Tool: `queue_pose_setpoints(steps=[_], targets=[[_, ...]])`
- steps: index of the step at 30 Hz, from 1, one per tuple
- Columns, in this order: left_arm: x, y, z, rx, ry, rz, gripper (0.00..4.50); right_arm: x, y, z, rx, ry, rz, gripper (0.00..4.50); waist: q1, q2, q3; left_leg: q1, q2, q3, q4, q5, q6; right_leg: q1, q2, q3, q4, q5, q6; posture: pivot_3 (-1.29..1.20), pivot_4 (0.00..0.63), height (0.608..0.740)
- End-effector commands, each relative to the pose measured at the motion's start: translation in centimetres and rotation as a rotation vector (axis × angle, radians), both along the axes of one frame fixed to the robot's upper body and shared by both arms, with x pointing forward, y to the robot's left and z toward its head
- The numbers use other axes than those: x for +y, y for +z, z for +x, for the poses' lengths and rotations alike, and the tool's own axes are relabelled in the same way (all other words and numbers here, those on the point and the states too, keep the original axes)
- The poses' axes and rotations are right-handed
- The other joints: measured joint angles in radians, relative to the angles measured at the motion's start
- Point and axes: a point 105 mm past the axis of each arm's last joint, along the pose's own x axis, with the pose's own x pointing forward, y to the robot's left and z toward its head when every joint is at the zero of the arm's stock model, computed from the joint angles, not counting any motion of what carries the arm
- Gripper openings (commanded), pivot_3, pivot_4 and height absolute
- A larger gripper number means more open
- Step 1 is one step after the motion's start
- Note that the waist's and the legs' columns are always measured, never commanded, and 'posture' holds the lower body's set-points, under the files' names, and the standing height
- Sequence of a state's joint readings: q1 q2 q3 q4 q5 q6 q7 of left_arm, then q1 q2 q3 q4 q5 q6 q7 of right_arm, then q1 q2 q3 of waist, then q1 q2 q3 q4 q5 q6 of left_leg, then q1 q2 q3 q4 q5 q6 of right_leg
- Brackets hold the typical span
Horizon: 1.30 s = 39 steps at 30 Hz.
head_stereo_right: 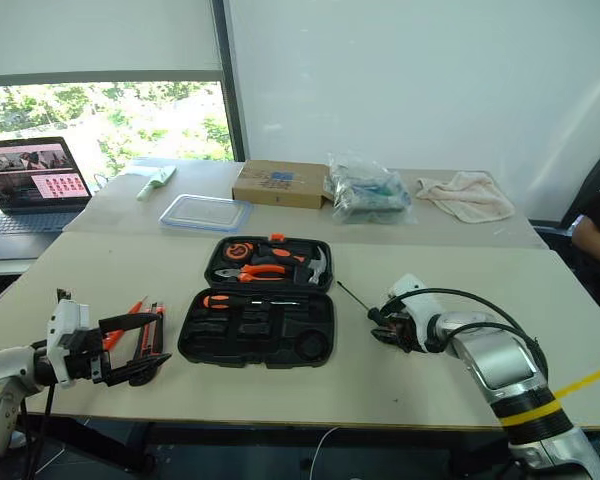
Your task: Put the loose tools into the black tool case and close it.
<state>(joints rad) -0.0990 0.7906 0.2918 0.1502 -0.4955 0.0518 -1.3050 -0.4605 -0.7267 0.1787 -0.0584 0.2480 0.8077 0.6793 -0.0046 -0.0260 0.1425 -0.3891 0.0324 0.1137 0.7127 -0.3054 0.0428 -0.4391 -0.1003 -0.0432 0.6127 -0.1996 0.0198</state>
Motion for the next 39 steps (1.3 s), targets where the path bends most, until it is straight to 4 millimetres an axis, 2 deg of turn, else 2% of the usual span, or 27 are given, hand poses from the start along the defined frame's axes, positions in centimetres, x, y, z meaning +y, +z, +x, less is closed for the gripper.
queue_pose_setpoints(steps=[1,3,6,8,12,15,16,18,20,22,24,27,39], targets=[[-0.5,0.9,0.1,-0.04,-0.016,-0.008,4.5,-0.4,1.7,0.2,-0.076,0.015,0.003,1.12,0.0,0.0,0.0,0.0,0.0,0.0,0.0,0.0,0.0,0.0,0.0,0.0,0.0,0.0,0.0,0.0,0.15,0.74],[-0.5,0.9,0.1,-0.046,-0.012,-0.015,4.5,-0.8,2.7,0.0,-0.131,0.017,-0.011,1.0,0.001,0.0,0.0,0.0,0.0,0.0,0.0,0.0,0.0,0.0,0.0,0.0,0.0,0.0,0.0,0.0,0.15,0.74],[-0.4,1.3,0.3,-0.063,0.009,-0.034,4.5,-0.9,5.3,-0.4,-0.257,0.0,-0.031,1.0,0.001,0.0,0.0,0.0,0.0,0.0,0.0,0.0,-0.001,-0.001,0.0,0.0,0.0,0.0,0.0,0.0,0.15,0.74],[-0.2,1.8,0.2,-0.067,0.026,-0.065,4.5,0.6,7.7,-1.2,-0.365,0.074,-0.013,1.0,0.001,0.0,0.0,-0.001,0.0,0.0,0.0,0.0,-0.001,-0.002,0.0,0.0,0.0,0.0,0.0,0.0,0.15,0.74],[-0.3,1.6,-0.2,-0.043,0.03,-0.075,4.5,3.0,10.3,-1.6,-0.482,0.194,0.003,1.0,-0.01,0.0,0.0,0.0,0.001,0.0,0.0,0.0,-0.001,-0.001,0.001,0.0,0.0,0.0,0.0,0.0,0.15,0.74],[0.0,1.2,-0.5,-0.027,0.051,-0.079,4.5,7.8,11.7,-1.4,-0.525,0.447,-0.003,1.0,-0.019,0.001,0.001,0.001,0.001,0.002,0.0,0.0,-0.001,-0.001,0.001,0.002,0.0,0.001,-0.001,0.0,0.15,0.74],[0.0,1.1,-0.5,-0.025,0.055,-0.079,4.5,8.7,11.8,-1.1,-0.524,0.486,-0.007,1.0,-0.022,0.001,0.001,0.001,0.001,0.002,0.0,0.0,0.0,-0.002,0.002,0.002,0.0,0.001,-0.001,0.0,0.15,0.74],[0.2,0.8,-0.4,-0.021,0.067,-0.078,4.5,11.6,10.5,0.2,-0.453,0.587,-0.062,1.0,-0.024,0.001,0.001,0.002,0.002,0.001,-0.001,0.0,0.0,-0.001,0.004,0.002,0.001,0.002,-0.004,0.0,0.15,0.74],[0.2,0.6,-0.5,-0.02,0.073,-0.077,4.5,13.3,9.3,0.9,-0.378,0.653,-0.11,1.0,-0.025,0.001,0.001,0.003,0.003,0.002,-0.001,0.0,0.0,-0.001,0.005,0.002,0.002,0.003,-0.006,0.0,0.15,0.74],[0.1,0.5,-0.6,-0.019,0.075,-0.078,4.5,14.2,8.2,1.4,-0.312,0.696,-0.162,1.0,-0.015,0.001,0.001,0.002,0.003,0.001,-0.001,0.0,-0.001,-0.002,0.006,0.0,0.003,0.004,-0.007,0.0,0.15,0.74],[0.1,0.5,-0.7,-0.018,0.078,-0.077,4.5,14.6,6.8,1.6,-0.25,0.743,-0.238,1.0,-0.007,0.001,0.001,0.0,0.003,0.001,-0.001,0.004,-0.007,-0.003,0.005,0.0,0.004,0.004,-0.007,0.0,0.15,0.74],[0.2,0.5,-0.8,-0.019,0.083,-0.076,4.5,14.8,5.6,1.7,-0.203,0.778,-0.283,1.0,-0.006,0.001,0.001,-0.002,0.003,0.001,0.0,0.004,-0.007,-0.004,0.004,-0.001,0.004,0.004,-0.006,0.0,0.15,0.74],[0.2,0.4,-1.1,-0.02,0.091,-0.062,4.5,16.2,3.6,2.3,-0.157,0.798,-0.307,1.0,-0.018,0.002,0.001,-0.001,0.003,0.003,-0.002,0.005,-0.009,-0.004,0.006,-0.002,0.002,0.004,-0.006,0.0,0.15,0.74]])
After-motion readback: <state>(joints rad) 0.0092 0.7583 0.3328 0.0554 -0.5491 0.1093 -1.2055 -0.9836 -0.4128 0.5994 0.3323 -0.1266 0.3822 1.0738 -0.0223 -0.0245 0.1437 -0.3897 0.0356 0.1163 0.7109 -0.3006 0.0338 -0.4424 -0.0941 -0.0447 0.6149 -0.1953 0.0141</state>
